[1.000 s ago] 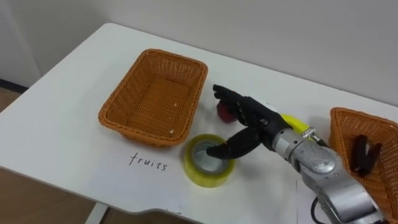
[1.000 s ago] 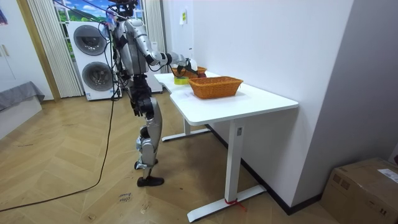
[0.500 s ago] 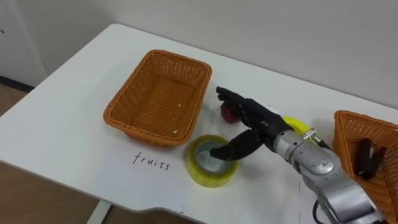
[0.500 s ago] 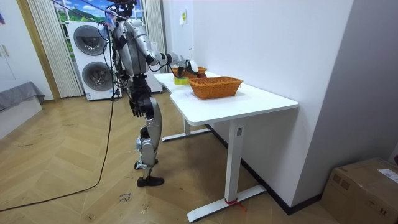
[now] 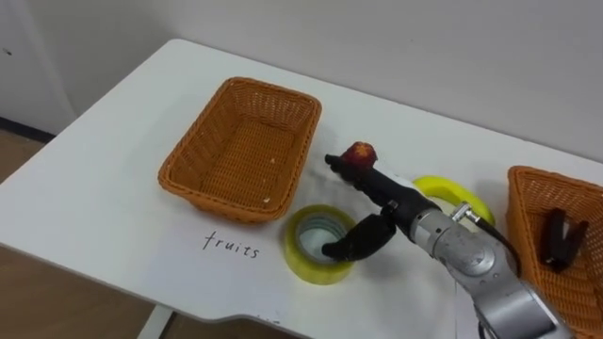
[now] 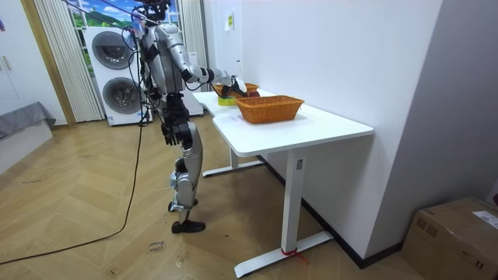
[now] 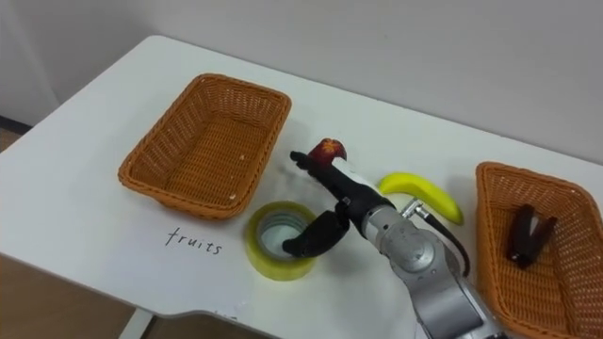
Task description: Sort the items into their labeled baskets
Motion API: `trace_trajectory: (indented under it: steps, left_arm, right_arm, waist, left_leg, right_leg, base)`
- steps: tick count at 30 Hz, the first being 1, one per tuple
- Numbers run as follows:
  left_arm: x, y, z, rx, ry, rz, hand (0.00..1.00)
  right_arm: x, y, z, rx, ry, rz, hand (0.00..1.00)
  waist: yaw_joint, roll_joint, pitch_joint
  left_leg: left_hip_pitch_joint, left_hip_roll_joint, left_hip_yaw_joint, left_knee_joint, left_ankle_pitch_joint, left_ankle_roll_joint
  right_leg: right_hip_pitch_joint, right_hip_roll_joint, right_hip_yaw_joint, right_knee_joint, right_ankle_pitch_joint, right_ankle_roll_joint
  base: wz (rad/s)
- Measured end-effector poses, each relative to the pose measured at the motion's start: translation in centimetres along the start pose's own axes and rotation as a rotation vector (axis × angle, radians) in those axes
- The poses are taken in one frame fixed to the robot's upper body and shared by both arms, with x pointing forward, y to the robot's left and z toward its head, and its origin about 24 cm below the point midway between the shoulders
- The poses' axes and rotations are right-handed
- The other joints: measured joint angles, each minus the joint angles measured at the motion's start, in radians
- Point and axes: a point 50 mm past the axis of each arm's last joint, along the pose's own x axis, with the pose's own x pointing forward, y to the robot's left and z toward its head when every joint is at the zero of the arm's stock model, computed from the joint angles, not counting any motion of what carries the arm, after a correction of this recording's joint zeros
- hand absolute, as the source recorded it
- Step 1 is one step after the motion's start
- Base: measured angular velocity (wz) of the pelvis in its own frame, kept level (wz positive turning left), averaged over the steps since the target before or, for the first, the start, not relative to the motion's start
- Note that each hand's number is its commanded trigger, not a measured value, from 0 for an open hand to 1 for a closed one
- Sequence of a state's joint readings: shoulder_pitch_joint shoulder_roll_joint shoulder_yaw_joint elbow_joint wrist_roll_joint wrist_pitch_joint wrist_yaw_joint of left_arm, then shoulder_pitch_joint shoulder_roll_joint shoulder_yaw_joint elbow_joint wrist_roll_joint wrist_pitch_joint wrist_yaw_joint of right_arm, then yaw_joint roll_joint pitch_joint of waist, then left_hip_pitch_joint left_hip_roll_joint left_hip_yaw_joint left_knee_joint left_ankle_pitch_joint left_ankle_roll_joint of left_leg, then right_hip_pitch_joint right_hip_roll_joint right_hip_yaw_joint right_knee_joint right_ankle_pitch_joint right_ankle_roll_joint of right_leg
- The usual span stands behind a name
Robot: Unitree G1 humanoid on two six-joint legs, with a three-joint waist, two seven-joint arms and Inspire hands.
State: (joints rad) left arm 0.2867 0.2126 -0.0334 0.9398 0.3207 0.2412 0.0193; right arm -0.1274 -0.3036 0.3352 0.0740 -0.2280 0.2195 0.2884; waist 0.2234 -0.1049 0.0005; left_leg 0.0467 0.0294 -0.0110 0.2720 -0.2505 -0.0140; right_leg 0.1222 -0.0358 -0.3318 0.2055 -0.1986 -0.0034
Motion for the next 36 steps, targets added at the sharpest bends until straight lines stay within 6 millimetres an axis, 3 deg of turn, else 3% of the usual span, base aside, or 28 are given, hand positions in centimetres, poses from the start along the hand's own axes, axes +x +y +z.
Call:
trace_trajectory:
  steps: [18, 29, 36]
  left_arm:
    - [0.1, 0.6, 0.6, -0.018, 0.006, -0.009, 0.00]
    - [0.2, 1.4, 0.9, -0.002, 0.013, 0.014, 0.00]
    - [0.3, 2.4, 1.4, 0.006, 0.002, 0.037, 0.00]
  right_arm:
    - [0.2, 0.0, 0.3, -0.127, 0.053, 0.004, 0.00]
    - [0.5, -0.4, 1.5, -0.243, 0.087, 0.067, 0.00]
    - [0.9, -0.7, 1.6, -0.246, 0.110, 0.127, 0.00]
  waist:
    - [0.008, -0.021, 0.0013]
    - [0.042, -0.063, 0.0023]
    - [0.054, -0.067, 0.0031]
  left_leg:
    - [0.000, -0.001, -0.001, 0.001, 0.000, 0.000]
    - [-0.004, -0.002, -0.003, -0.002, 0.000, 0.000]
    - [-0.004, -0.002, -0.011, -0.001, 0.000, 0.000]
  right_leg:
    - [-0.001, -0.001, -0.001, 0.001, 0.000, 0.000]
    - [-0.006, -0.001, -0.005, 0.000, 0.000, 0.000]
    - [-0.001, -0.002, -0.020, 0.001, 0.000, 0.000]
  base:
    - [0.00]
    - [0.00]
    - [0.03]
